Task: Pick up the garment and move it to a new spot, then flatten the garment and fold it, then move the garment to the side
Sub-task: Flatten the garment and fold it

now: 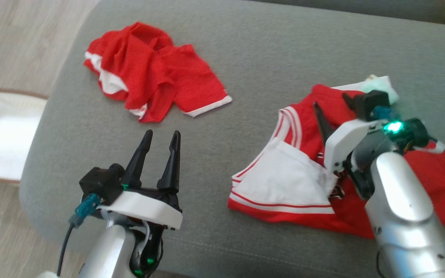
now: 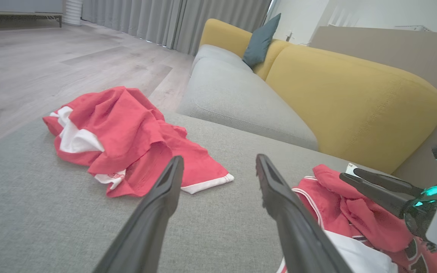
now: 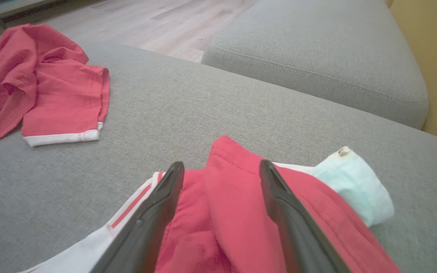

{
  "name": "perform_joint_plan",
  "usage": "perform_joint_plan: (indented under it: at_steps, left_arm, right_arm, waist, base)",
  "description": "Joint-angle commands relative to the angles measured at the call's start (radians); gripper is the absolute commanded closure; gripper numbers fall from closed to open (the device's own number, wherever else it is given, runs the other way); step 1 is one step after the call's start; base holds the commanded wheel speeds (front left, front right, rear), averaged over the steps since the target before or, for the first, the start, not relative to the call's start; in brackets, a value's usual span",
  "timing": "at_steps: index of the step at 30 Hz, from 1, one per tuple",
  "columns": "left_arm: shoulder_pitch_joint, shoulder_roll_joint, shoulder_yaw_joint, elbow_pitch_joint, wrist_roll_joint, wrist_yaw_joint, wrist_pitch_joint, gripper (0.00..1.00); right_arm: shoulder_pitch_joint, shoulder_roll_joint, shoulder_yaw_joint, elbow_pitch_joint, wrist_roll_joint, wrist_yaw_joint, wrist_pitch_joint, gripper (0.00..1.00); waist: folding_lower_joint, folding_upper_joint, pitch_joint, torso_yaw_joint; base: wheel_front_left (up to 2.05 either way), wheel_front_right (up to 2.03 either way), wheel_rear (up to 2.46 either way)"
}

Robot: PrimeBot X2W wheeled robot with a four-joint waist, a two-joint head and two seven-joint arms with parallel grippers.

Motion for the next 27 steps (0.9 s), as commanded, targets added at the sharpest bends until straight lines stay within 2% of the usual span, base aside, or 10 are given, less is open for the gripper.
perform_joint_plan:
  at_steps: [1, 10, 11, 12, 22, 27]
  left_arm:
    - [-0.051, 0.007, 0.026, -0.028, -0.016, 0.0, -0.012, 0.0]
    - [-0.066, 0.007, 0.019, -0.029, -0.033, 0.003, -0.012, 0.0]
    - [-0.067, 0.007, 0.019, -0.029, -0.034, 0.004, -0.012, 0.0]
    - [-0.069, 0.007, 0.019, -0.029, -0.034, 0.004, -0.012, 0.0]
    - [-0.073, 0.007, 0.036, -0.031, -0.03, 0.006, -0.012, 0.0]
    - [-0.081, 0.007, 0.039, -0.041, -0.029, 0.005, -0.012, 0.0]
  right_arm:
    - [-0.069, 0.004, -0.004, 0.005, -0.036, 0.007, -0.002, 0.0]
    - [-0.161, 0.004, -0.093, 0.152, -0.167, 0.007, -0.015, 0.0]
    - [-0.169, 0.004, -0.101, 0.164, -0.172, 0.007, -0.014, 0.28]
    - [-0.177, 0.004, -0.11, 0.175, -0.18, 0.007, -0.016, 1.0]
    - [-0.232, 0.003, -0.294, 0.172, -0.237, 0.007, -0.066, 1.0]
    - [-0.268, -0.036, -0.411, 0.115, -0.268, 0.007, -0.068, 1.0]
  waist:
    - [0.0, 0.0, 0.028, 0.038]
    - [0.0, 0.0, 0.062, 0.081]
    - [0.0, 0.0, 0.064, 0.082]
    - [0.0, 0.0, 0.065, 0.082]
    - [0.0, 0.0, 0.066, 0.03]
    - [0.0, 0.0, 0.08, -0.005]
  base:
    - [0.0, 0.0, 0.0]
    - [0.0, 0.0, 0.0]
    - [0.0, 0.0, 0.0]
    - [0.0, 0.0, 0.0]
    - [0.0, 0.0, 0.0]
    - [0.0, 0.0, 0.0]
